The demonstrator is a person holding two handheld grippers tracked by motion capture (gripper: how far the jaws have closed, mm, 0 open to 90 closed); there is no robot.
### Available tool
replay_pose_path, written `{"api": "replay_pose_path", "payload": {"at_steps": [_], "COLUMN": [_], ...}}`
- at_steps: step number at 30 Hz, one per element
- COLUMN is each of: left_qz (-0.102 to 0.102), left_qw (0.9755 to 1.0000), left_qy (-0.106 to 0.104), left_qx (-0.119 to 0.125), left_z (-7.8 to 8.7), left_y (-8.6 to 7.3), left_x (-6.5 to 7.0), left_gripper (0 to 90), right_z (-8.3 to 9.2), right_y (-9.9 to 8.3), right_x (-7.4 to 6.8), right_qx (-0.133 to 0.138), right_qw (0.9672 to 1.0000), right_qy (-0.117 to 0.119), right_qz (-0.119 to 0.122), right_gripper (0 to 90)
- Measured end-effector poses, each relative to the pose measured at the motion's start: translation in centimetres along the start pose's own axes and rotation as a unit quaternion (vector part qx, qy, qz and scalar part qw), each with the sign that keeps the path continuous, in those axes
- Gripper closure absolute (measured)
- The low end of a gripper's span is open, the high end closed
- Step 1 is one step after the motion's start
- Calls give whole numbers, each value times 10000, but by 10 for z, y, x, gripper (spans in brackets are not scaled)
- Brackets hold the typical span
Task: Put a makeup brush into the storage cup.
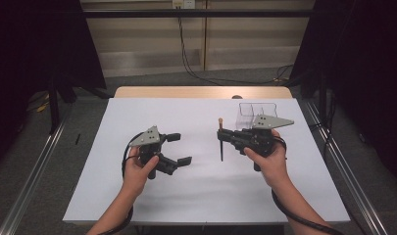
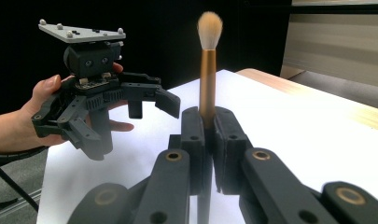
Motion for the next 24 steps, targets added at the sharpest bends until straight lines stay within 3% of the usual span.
{"api": "replay_pose_path", "payload": {"at_steps": [24], "left_qz": [-238], "left_qw": [9991], "left_qy": [346], "left_qx": [-84], "left_z": [46], "left_y": [-9], "left_x": [-6], "left_gripper": [10], "right_z": [6], "right_y": [0], "right_x": [5], "right_qx": [45], "right_qw": [9999], "right_qy": [-92], "right_qz": [-46], "right_gripper": [841]}}
Point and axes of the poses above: each handheld gripper's, and its own axes: z roughly backward along the jaws, y roughly out of its top, x roughly to its right, the point moved 4 cm from there along -z, roughly forward along the jaws, and after that the axes turned 6 degrees about x, right-handed, at the moved point
